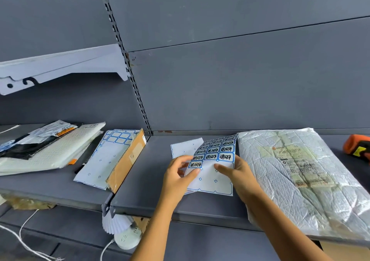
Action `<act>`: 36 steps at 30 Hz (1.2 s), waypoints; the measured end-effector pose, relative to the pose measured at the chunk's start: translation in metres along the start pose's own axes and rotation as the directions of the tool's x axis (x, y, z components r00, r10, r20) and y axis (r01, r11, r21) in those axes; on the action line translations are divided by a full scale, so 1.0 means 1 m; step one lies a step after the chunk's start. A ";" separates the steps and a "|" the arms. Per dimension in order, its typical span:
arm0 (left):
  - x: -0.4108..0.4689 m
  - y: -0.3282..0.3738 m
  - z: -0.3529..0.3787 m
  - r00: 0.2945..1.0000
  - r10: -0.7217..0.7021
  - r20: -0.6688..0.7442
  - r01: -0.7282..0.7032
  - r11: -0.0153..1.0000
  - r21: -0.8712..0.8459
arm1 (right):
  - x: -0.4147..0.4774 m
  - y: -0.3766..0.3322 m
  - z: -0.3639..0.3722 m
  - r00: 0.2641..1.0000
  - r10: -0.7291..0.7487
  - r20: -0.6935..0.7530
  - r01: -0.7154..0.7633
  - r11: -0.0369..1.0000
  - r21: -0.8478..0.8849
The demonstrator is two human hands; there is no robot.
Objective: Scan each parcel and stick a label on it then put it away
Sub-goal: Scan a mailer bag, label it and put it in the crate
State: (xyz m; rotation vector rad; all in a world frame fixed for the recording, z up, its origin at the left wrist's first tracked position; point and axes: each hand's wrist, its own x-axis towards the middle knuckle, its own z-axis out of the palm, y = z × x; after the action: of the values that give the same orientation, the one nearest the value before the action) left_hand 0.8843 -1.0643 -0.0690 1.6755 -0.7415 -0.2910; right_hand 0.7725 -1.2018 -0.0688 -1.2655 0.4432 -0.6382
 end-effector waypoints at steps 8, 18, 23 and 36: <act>-0.001 0.007 0.001 0.995 -0.061 0.076 0.076 0.976 -0.206 | -0.004 0.000 0.001 0.997 -0.051 0.052 0.052 0.999 -0.006; 0.004 0.002 0.003 0.999 -0.029 -0.021 0.024 0.979 -0.200 | 0.003 0.007 0.012 0.668 -0.677 0.309 0.597 0.240 -0.765; 0.003 0.002 0.004 0.999 -0.029 0.031 0.034 0.982 -0.188 | 0.004 0.013 0.033 0.647 -0.652 0.396 0.615 0.138 -0.776; 0.000 0.002 0.004 0.999 -0.006 0.050 0.010 0.997 -0.082 | 0.008 0.023 0.024 0.693 -0.663 0.283 0.553 0.237 -0.799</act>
State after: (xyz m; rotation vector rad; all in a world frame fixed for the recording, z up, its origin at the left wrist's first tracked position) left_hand 0.8817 -1.0679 -0.0681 1.5983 -0.7508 -0.3656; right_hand 0.7979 -1.1858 -0.0842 -2.4570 0.3314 -1.2729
